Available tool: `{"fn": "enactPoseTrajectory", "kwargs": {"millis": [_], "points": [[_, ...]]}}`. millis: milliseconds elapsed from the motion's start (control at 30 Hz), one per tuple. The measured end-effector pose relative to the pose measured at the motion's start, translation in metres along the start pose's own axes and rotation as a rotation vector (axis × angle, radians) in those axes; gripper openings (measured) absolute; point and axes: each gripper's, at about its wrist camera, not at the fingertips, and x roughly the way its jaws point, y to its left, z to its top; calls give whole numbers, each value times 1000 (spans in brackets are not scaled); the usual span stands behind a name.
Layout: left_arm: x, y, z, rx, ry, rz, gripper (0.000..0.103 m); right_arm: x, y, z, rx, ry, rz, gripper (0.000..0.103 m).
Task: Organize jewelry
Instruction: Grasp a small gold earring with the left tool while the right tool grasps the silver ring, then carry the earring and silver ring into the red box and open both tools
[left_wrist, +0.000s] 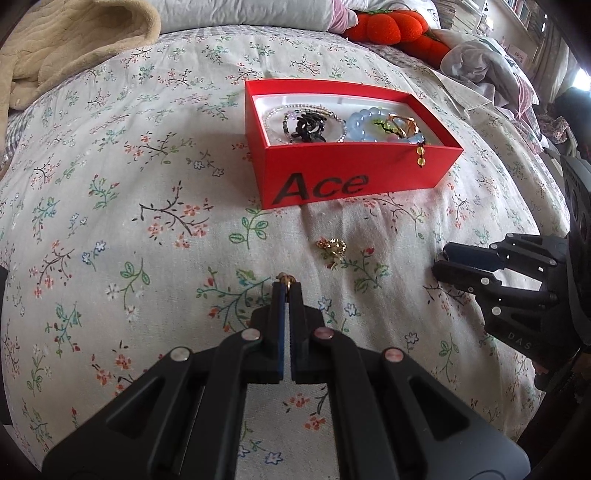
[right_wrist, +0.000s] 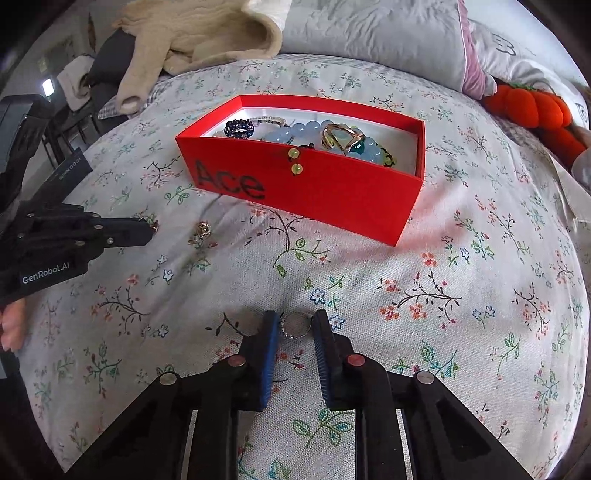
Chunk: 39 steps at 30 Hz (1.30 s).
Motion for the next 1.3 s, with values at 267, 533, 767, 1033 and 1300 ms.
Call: {"fn": "enactPoseTrajectory", "kwargs": {"millis": [267,533,767,1033,1300], "points": [[-3,-3,1,-14,-1,13,2,-6,0,1,21,8,12,18],[-13,-4,8,-42,-19,-1,2,-21,-1,6,62,8,36,18],[-22,-3,18,-86,-39,-23,2,-31,-3,14,107,6,37,18],[-32,-6,30,-118,-75,-38,2,-40,-9,25,171,2,34,18],[-37,-10,46,-114,-120,-55,2,-48,-19,41,228,-31,44,18]]}}
